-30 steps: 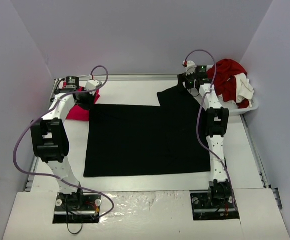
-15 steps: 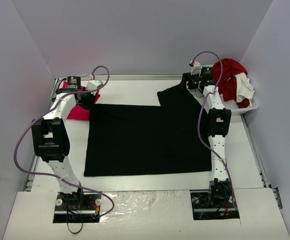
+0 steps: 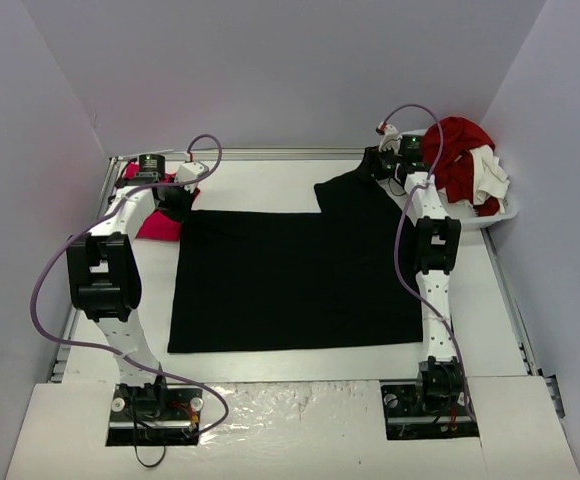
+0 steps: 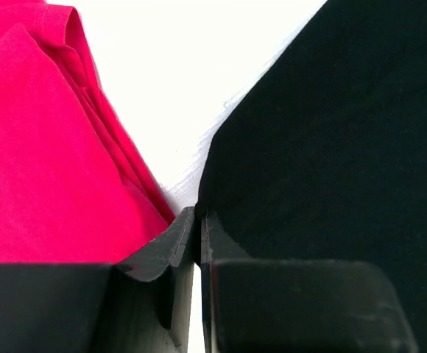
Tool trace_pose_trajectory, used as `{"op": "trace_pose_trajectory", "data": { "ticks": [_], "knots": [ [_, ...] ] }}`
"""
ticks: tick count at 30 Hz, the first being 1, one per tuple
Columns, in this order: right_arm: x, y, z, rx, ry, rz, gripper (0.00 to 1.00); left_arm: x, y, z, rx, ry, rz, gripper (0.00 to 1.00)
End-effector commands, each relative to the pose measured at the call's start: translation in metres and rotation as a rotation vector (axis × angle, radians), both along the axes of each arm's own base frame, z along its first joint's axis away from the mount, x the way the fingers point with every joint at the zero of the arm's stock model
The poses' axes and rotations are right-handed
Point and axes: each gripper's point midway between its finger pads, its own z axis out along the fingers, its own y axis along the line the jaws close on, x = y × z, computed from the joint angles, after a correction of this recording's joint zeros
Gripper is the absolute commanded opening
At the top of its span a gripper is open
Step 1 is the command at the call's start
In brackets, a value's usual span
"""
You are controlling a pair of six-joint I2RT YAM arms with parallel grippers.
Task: Fold and stack the t-shirts
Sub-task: Grap the side of the flattened tshirt furthest away from the robot with both arms
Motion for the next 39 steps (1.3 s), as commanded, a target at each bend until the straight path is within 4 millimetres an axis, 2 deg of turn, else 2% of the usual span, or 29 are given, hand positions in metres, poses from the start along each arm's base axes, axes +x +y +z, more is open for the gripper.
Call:
{"op": "trace_pose_trajectory", "data": {
  "ticks": [1, 2, 5, 9, 15, 20, 31, 32, 34, 35, 36, 37, 38, 39],
  "knots": [
    [-0.008, 0.009, -0.014, 0.032, 0.047, 0.026, 0.52, 0.01, -0.001, 0.022, 0.0, -0.051, -0.001, 0.02],
    [-0.008, 0.01, -0.014, 0.028, 0.044, 0.026, 0.5, 0.01, -0.001, 0.021, -0.002, -0.045, -0.001, 0.02],
    [-0.008, 0.009, -0.016, 0.023, 0.048, 0.022, 0.32, 0.009, -0.001, 0.02, -0.001, -0.041, -0.002, 0.02],
    [-0.007, 0.005, -0.018, 0.013, 0.05, 0.006, 0.23, 0.011, -0.001, 0.021, -0.001, -0.046, -0.002, 0.02],
    [-0.003, 0.001, -0.014, -0.012, 0.032, -0.011, 0.16, 0.011, -0.002, 0.016, -0.005, -0.034, -0.004, 0.02],
    [0.002, -0.003, -0.004, -0.031, 0.009, -0.028, 0.0, 0.012, -0.002, 0.015, -0.004, -0.033, 0.0, 0.02],
    [0.005, -0.016, 0.058, -0.057, -0.077, -0.053, 0.0, 0.014, -0.001, 0.033, -0.007, -0.072, 0.018, 0.02],
    [0.004, -0.017, 0.07, -0.057, -0.09, -0.053, 0.0, 0.014, -0.001, 0.037, -0.01, -0.077, 0.018, 0.02],
    [0.0, -0.017, 0.08, -0.056, -0.092, -0.05, 0.0, 0.014, -0.001, 0.042, -0.01, -0.085, 0.018, 0.02],
    [-0.002, -0.019, 0.098, -0.054, -0.115, -0.048, 0.0, 0.014, -0.001, 0.045, -0.01, -0.09, 0.018, 0.02],
    [-0.006, -0.02, 0.097, -0.052, -0.1, -0.047, 0.0, 0.014, -0.001, 0.049, -0.007, -0.099, 0.015, 0.02],
    [-0.01, -0.021, 0.103, -0.05, -0.102, -0.044, 0.0, 0.013, -0.001, 0.05, -0.007, -0.101, 0.013, 0.02],
    [-0.013, -0.025, 0.121, -0.049, -0.123, -0.047, 0.0, 0.011, -0.002, 0.052, -0.01, -0.104, 0.011, 0.02],
    [-0.019, -0.025, 0.116, -0.038, -0.098, -0.038, 0.0, 0.01, -0.002, 0.051, -0.012, -0.103, 0.009, 0.02]
  ]
}}
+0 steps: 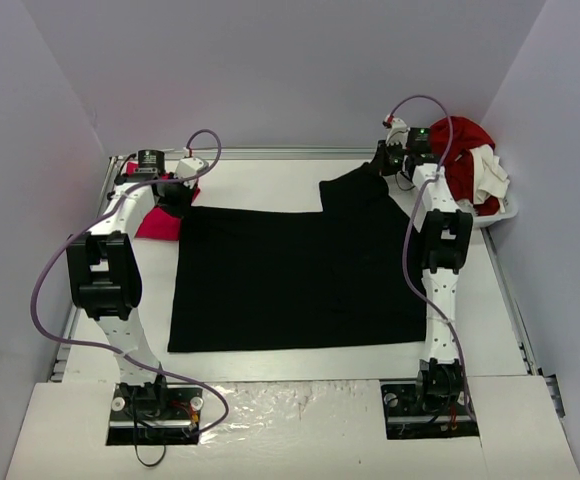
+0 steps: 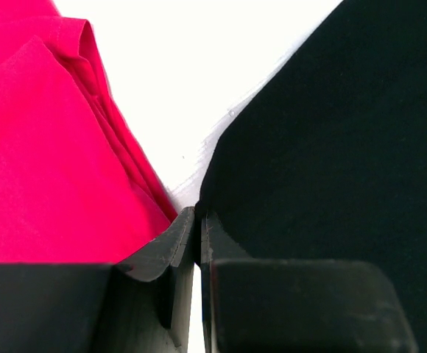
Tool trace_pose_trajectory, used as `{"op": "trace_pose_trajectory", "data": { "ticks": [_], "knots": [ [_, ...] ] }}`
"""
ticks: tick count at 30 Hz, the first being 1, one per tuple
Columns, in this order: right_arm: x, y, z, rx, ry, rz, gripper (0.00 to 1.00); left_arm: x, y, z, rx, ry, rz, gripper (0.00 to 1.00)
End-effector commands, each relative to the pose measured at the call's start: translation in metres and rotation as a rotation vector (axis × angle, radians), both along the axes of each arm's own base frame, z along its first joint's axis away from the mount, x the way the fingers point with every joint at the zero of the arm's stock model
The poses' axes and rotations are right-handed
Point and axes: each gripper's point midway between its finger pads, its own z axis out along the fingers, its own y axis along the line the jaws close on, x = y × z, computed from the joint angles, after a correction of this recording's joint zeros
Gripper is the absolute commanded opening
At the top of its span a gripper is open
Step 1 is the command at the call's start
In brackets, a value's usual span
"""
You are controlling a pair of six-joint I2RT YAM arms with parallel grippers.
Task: Fold and stack the t-shirts
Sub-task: Grap the side of the flattened tshirt furthest away from the robot with both arms
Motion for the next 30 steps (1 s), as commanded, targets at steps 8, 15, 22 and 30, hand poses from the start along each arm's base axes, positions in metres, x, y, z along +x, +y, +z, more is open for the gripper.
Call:
{"op": "trace_pose_trajectory", "data": {
  "ticks": [8, 15, 22, 30],
  "knots": [
    [-0.041, -0.02, 0.104, 0.105, -0.057, 0.06, 0.0, -0.007, -0.008, 0.042, -0.035, -0.09, -0.017, 0.02],
    [-0.052, -0.018, 0.097, 0.079, -0.029, 0.067, 0.0, -0.011, -0.012, 0.044, -0.055, -0.1, -0.023, 0.02],
    [-0.044, -0.047, 0.082, -0.063, -0.017, -0.069, 0.0, -0.011, -0.012, 0.042, -0.06, -0.095, -0.019, 0.02],
    [-0.049, -0.029, 0.066, -0.194, -0.002, -0.077, 0.0, -0.009, -0.012, 0.038, -0.06, -0.089, -0.019, 0.02]
  ]
}}
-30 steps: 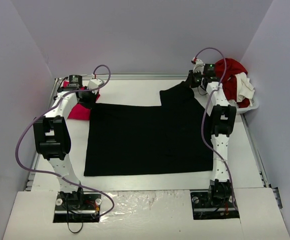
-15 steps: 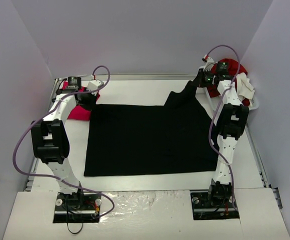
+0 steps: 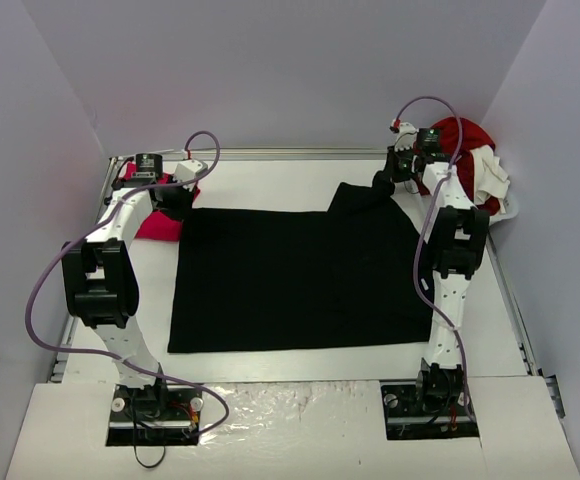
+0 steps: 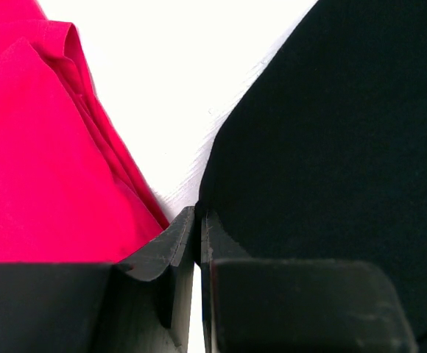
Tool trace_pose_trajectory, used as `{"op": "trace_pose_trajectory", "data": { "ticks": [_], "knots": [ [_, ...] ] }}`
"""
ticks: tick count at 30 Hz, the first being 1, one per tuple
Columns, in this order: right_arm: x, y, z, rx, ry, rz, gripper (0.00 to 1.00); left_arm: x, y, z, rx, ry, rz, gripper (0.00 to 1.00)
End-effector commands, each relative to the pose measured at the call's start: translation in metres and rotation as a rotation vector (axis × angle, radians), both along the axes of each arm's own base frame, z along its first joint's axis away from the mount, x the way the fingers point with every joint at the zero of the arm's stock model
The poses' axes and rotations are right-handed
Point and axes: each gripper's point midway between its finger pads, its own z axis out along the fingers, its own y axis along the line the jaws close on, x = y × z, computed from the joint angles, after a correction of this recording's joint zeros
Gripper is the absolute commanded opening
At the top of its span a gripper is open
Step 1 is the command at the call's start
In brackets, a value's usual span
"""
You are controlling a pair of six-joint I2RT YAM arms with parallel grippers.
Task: Fold and stack the t-shirts
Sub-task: Grap the side of the flattened tshirt furthest away from the robot with both arms
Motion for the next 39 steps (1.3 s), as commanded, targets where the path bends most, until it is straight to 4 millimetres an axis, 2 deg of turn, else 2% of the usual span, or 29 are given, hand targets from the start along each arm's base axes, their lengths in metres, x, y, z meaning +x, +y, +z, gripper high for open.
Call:
{"op": "trace_pose_trajectory", "data": {
  "ticks": [1, 8, 12, 13, 15, 16, 17, 22, 26, 28, 30, 31, 33, 34, 36, 37, 39],
  "knots": [
    [0.0, 0.005, 0.043, -0.107, -0.082, -0.008, 0.0, 0.005, -0.005, 0.029, -0.02, -0.074, -0.006, 0.02],
    [0.005, -0.002, 0.075, -0.179, -0.149, -0.049, 0.0, 0.008, -0.004, 0.033, -0.019, -0.081, 0.0, 0.02],
    [-0.001, -0.01, 0.095, -0.208, -0.172, -0.07, 0.0, 0.009, -0.003, 0.036, -0.012, -0.087, -0.007, 0.02],
    [-0.005, -0.009, 0.093, -0.214, -0.161, -0.067, 0.0, 0.008, -0.003, 0.035, -0.011, -0.083, -0.008, 0.02],
    [-0.01, -0.013, 0.106, -0.228, -0.18, -0.074, 0.0, 0.007, -0.003, 0.035, -0.009, -0.081, -0.013, 0.02],
    [-0.014, -0.014, 0.104, -0.235, -0.167, -0.076, 0.0, 0.006, -0.003, 0.034, -0.008, -0.08, -0.014, 0.02],
    [-0.018, -0.015, 0.113, -0.24, -0.178, -0.078, 0.0, 0.005, -0.003, 0.036, -0.007, -0.085, -0.015, 0.02],
    [-0.036, -0.021, 0.121, -0.249, -0.159, -0.075, 0.0, -0.001, -0.004, 0.044, -0.035, -0.097, -0.028, 0.02],
    [-0.053, -0.017, 0.132, -0.228, -0.142, -0.049, 0.0, -0.009, -0.005, 0.055, -0.056, -0.107, -0.045, 0.02],
    [-0.064, -0.015, 0.141, -0.223, -0.136, -0.038, 0.0, -0.016, -0.006, 0.055, -0.059, -0.101, -0.054, 0.02],
    [-0.074, -0.013, 0.138, -0.221, -0.112, -0.026, 0.0, -0.023, -0.006, 0.06, -0.056, -0.11, -0.068, 0.02],
    [-0.081, -0.012, 0.148, -0.223, -0.123, -0.025, 0.0, -0.026, -0.007, 0.06, -0.057, -0.108, -0.077, 0.02],
    [-0.093, -0.012, 0.145, -0.223, -0.096, -0.014, 0.0, -0.036, -0.009, 0.061, -0.06, -0.102, -0.094, 0.02],
    [-0.099, -0.011, 0.153, -0.224, -0.106, -0.012, 0.0, -0.04, -0.009, 0.061, -0.06, -0.101, -0.099, 0.02],
    [-0.114, -0.01, 0.149, -0.223, -0.076, 0.002, 0.0, -0.051, -0.01, 0.059, -0.058, -0.102, -0.112, 0.02],
    [-0.12, -0.009, 0.158, -0.225, -0.089, 0.005, 0.0, -0.054, -0.009, 0.064, -0.056, -0.118, -0.113, 0.02],
    [-0.132, -0.009, 0.158, -0.229, -0.073, 0.013, 0.0, -0.063, -0.01, 0.057, -0.062, -0.102, -0.125, 0.02]
  ]
}}
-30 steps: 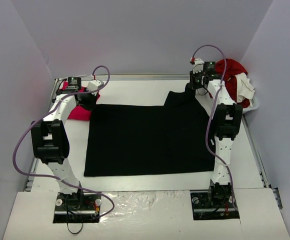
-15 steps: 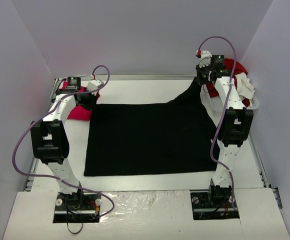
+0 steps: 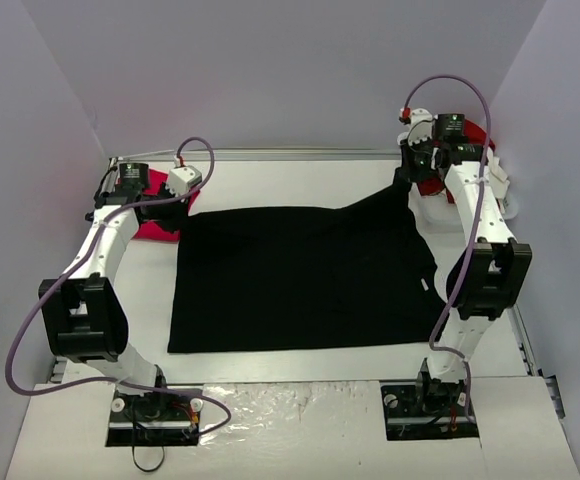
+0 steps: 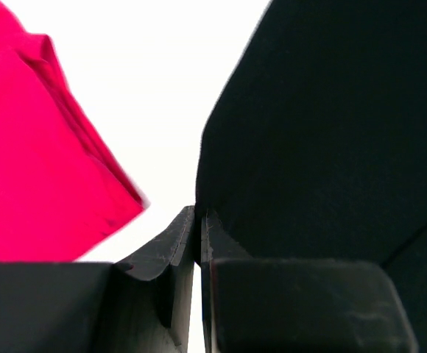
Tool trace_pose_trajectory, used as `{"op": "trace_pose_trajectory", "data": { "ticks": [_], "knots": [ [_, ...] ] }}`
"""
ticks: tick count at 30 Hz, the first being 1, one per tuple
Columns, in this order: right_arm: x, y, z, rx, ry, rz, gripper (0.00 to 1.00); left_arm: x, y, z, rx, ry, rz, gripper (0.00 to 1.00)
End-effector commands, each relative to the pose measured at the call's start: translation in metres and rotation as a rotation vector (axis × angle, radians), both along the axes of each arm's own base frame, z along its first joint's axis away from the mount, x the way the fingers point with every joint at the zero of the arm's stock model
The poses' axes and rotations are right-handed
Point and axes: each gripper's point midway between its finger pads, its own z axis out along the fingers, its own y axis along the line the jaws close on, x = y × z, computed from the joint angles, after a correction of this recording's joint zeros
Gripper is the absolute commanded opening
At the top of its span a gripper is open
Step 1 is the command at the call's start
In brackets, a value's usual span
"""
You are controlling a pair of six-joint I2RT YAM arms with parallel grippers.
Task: Fold and stack the t-shirts
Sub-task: Grap the side of the flattened tshirt furthest away from the robot with both arms, then fold the other side of the tshirt into a rectangle
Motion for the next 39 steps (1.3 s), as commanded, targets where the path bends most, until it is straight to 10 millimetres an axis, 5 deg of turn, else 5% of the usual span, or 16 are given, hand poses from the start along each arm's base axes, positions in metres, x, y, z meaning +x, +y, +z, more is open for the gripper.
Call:
{"op": "trace_pose_trajectory", "data": {
  "ticks": [1, 15, 21, 39],
  "knots": [
    [-0.034, 0.001, 0.032, -0.006, -0.025, 0.029, 0.0, -0.017, -0.002, 0.011, -0.011, -0.023, -0.046, 0.02],
    [-0.13, 0.005, 0.03, -0.031, 0.074, 0.078, 0.0, -0.073, 0.002, -0.009, 0.032, 0.0, -0.133, 0.02],
    [-0.166, 0.005, 0.014, -0.042, 0.148, 0.098, 0.0, -0.091, 0.008, -0.022, 0.066, 0.019, -0.16, 0.02],
    [-0.223, 0.005, -0.011, -0.056, 0.262, 0.12, 0.0, -0.119, 0.007, -0.049, 0.078, 0.075, -0.211, 0.02]
  ]
}}
